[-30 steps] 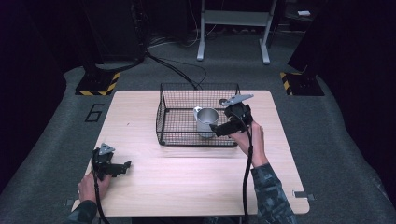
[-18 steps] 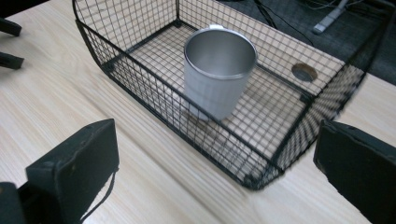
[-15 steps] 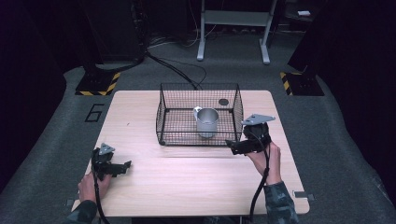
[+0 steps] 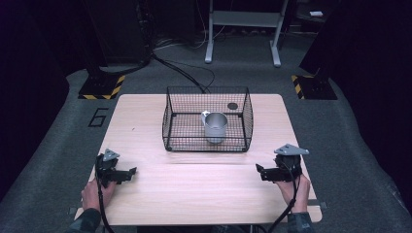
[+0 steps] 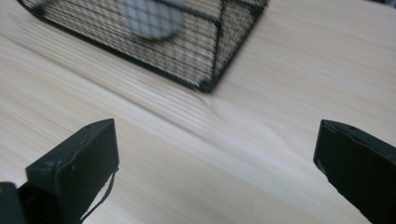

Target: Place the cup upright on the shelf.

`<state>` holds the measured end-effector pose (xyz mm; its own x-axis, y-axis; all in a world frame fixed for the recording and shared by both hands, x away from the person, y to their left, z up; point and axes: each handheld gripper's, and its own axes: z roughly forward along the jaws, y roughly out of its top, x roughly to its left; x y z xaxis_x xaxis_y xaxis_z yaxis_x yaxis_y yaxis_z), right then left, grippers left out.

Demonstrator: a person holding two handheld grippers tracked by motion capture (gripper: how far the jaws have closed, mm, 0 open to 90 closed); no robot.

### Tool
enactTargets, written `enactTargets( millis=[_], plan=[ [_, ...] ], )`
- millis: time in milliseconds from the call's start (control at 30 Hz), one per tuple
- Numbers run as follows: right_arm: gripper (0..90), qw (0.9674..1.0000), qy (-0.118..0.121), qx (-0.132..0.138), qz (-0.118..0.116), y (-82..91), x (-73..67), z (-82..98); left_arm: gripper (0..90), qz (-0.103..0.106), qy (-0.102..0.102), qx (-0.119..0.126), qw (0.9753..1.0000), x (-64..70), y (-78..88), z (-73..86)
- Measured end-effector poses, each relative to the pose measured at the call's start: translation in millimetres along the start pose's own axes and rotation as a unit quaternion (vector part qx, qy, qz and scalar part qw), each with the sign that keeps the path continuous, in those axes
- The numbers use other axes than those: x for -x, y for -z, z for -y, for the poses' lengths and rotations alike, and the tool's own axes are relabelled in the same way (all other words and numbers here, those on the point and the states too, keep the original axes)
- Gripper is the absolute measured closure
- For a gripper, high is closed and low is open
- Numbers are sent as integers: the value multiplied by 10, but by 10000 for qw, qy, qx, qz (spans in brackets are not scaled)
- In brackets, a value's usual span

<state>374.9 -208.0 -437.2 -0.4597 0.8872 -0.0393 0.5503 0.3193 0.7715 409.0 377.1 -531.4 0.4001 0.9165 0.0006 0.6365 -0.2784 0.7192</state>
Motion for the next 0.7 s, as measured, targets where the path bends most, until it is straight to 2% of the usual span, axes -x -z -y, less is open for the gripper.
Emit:
enactTargets(
  millis=[133,200,300,333,500,600,700],
  plan=[
    [0,9993,-241,-106,255,-61,118,301,0,0,-3,-7,10000,-1,1,0],
    [0,9988,-312,-224,295,-109,193,443,0,1,-10,-12,10000,-2,2,-1],
    [0,9982,-360,-293,378,-159,295,615,0,5,-4,-6,10000,-1,1,0],
    [0,9977,-449,-271,429,-172,318,663,0,1,-6,-9,10000,-1,1,-1],
    [0,9965,-599,-340,478,-269,401,827,0,0,-5,-9,10000,-1,1,-1],
    [0,9958,-539,-462,585,-340,397,871,0,0,-7,-10,10000,-1,1,-1],
    [0,9962,-618,-418,460,-374,418,908,0,3,-1,-5,10000,0,1,0]
  ],
)
